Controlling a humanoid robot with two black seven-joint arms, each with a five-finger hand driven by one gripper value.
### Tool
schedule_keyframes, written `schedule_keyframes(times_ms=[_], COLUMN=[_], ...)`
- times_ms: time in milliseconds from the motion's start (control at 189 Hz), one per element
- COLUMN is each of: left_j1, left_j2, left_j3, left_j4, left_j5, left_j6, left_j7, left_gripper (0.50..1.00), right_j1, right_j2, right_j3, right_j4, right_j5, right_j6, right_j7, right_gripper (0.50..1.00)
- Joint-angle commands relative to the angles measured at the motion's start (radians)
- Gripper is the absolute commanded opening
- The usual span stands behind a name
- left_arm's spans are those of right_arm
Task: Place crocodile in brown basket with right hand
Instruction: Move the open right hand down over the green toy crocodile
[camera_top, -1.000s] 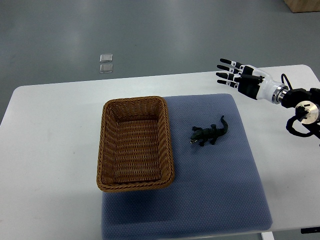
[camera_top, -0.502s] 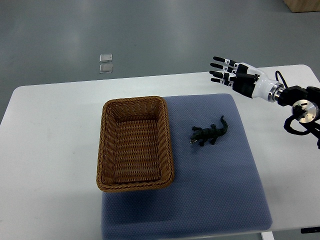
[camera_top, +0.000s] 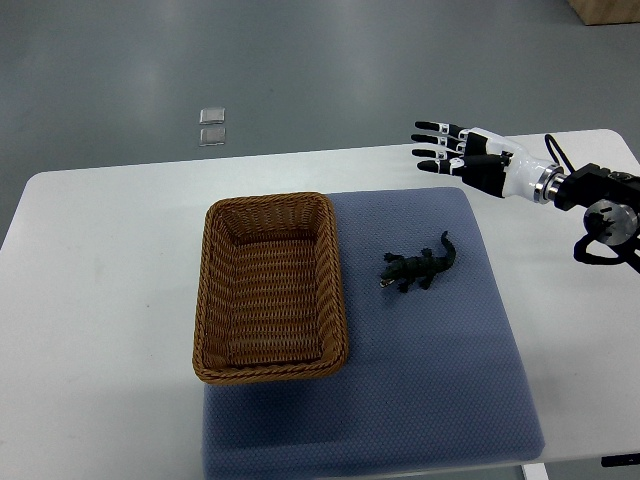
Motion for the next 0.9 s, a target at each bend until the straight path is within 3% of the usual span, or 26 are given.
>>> schedule_keyframes(times_ms=[0,90,190,582,894], left_j1=[0.0,0.0,0.0,0.0,0.0], left_j2=[0.0,0.0,0.0,0.0,0.0], left_j3=[0.0,0.0,0.0,0.0,0.0], left_j4=[0.0,0.0,0.0,0.0,0.0], left_j5=[0.0,0.0,0.0,0.0,0.0], left_j6=[0.0,0.0,0.0,0.0,0.0], left_j7=[0.0,0.0,0.0,0.0,0.0], left_gripper=[1.0,1.0,1.0,1.0,1.0], right_j1=[0.023,0.028,0.038,0.087,0.1], right_j2=[-0.009,-0.009,-0.006,-0.005,-0.006], right_j3=[0.0,0.0,0.0,-0.008,-0.021], right_j4=[0.008,0.008,0.008,0.037,0.052], right_j5=[-0.179,-0.369,-0.493,-0.709,-1.07], right_j6=[0.007,-0.006,-0.016,-0.062,-0.093], right_j7=[0.114,0.259,0.345,0.347,0.347], right_gripper=[0.928,0.924,0.926,0.926,0.928])
